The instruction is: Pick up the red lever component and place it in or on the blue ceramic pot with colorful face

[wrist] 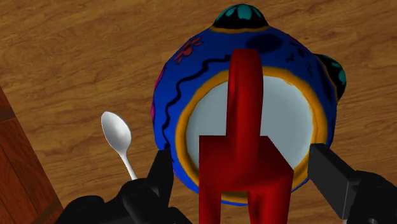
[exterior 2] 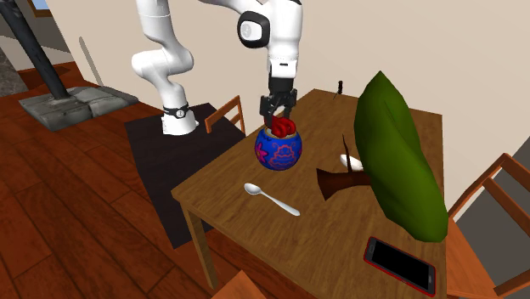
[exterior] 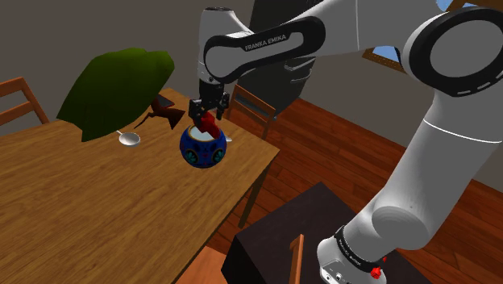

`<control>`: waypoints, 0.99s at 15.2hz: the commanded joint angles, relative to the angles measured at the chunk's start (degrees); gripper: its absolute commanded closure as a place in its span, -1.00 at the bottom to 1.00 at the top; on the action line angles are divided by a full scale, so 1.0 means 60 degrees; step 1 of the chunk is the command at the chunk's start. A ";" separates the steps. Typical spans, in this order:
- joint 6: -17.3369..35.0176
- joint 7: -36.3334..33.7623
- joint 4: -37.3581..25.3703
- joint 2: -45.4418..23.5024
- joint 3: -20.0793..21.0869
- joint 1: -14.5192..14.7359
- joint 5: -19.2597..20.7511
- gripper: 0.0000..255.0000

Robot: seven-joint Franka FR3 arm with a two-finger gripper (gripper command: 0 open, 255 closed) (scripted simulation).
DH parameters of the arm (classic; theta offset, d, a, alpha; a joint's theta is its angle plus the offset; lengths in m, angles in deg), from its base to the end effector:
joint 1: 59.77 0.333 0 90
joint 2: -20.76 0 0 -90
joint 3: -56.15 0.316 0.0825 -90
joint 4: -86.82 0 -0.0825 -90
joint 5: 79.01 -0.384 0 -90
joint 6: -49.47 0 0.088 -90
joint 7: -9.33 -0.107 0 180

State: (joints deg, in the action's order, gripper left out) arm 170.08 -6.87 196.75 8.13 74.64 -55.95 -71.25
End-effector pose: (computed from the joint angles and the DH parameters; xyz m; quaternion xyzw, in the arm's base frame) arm 0.5620 0.2152 0.3827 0.9961 0.0851 -0.0021 0.0253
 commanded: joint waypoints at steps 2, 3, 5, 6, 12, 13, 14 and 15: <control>0.0000 0.0000 0.0000 0.0000 0.0000 0.0000 0.0000 -1.00; 0.0000 0.0000 0.0000 0.0000 0.0000 0.0000 0.0000 -1.00; -0.0577 0.0079 -0.0356 0.0237 0.0038 -0.0006 -0.0119 -1.00; -0.0871 0.0113 -0.0554 0.0339 0.0054 -0.0006 -0.0170 -1.00; -0.1104 0.0137 -0.0721 0.0411 0.0065 -0.0005 -0.0206 -1.00; -0.1104 0.0137 -0.0721 0.0411 0.0065 -0.0005 -0.0206 -1.00; -0.1104 0.0137 -0.0721 0.0411 0.0065 -0.0005 -0.0206 -1.00; -0.1104 0.0137 -0.0721 0.0411 0.0065 -0.0005 -0.0206 -1.00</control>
